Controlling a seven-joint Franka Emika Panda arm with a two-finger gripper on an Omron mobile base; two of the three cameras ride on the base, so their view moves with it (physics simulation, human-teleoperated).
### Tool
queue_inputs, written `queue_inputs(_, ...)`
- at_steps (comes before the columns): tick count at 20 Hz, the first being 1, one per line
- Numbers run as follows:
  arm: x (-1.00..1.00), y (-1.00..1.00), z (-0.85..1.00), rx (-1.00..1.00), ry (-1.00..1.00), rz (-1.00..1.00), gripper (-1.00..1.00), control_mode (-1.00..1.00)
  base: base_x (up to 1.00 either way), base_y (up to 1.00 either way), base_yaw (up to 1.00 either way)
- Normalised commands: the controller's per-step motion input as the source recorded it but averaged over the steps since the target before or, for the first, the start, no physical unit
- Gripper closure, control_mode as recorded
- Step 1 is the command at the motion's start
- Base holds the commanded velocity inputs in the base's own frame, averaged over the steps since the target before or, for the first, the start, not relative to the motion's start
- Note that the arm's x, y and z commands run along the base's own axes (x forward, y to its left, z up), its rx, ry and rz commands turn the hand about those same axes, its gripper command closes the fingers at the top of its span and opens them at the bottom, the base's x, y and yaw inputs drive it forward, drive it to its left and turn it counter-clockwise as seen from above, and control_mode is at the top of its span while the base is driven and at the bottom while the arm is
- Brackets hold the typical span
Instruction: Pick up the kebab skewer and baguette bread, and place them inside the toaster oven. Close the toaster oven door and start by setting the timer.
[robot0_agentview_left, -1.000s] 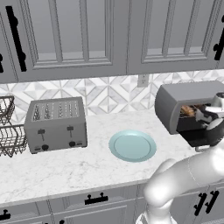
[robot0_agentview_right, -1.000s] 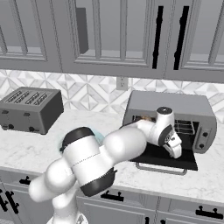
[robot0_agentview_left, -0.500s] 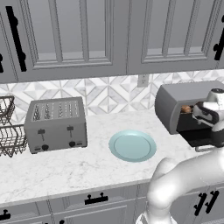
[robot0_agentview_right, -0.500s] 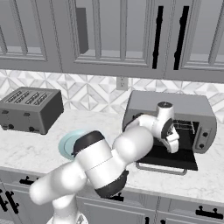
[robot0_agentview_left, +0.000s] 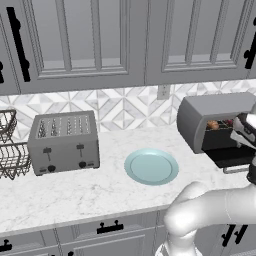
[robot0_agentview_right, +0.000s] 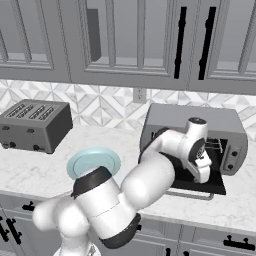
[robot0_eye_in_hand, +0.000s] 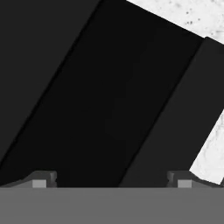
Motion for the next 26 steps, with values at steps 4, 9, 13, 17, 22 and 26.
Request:
queue_inputs(4,-1.0,0.3,0.01,0.0,-0.07,0.14,-1.0,-1.0,0.0,0.0,0.0)
queue_inputs(9,-0.9,0.21,-0.05,0.01,0.0,0.29,-1.0,-1.0,0.0,0.0,0.0)
queue_inputs(13,-0.13,0.01,-0.13,0.03,0.0,0.38,-1.0,-1.0,0.0,0.0,0.0)
queue_inputs(17,0.0,0.09,-0.17,0.02,0.0,0.4,-1.0,-1.0,0.0,0.0,0.0)
queue_inputs(22,0.05,0.34,-0.27,0.01,0.0,0.33,-1.0,-1.0,0.0,0.0,0.0)
queue_inputs(26,0.21,0.16,-0.24,0.0,0.0,0.23,-1.0,-1.0,0.0,0.0,0.0)
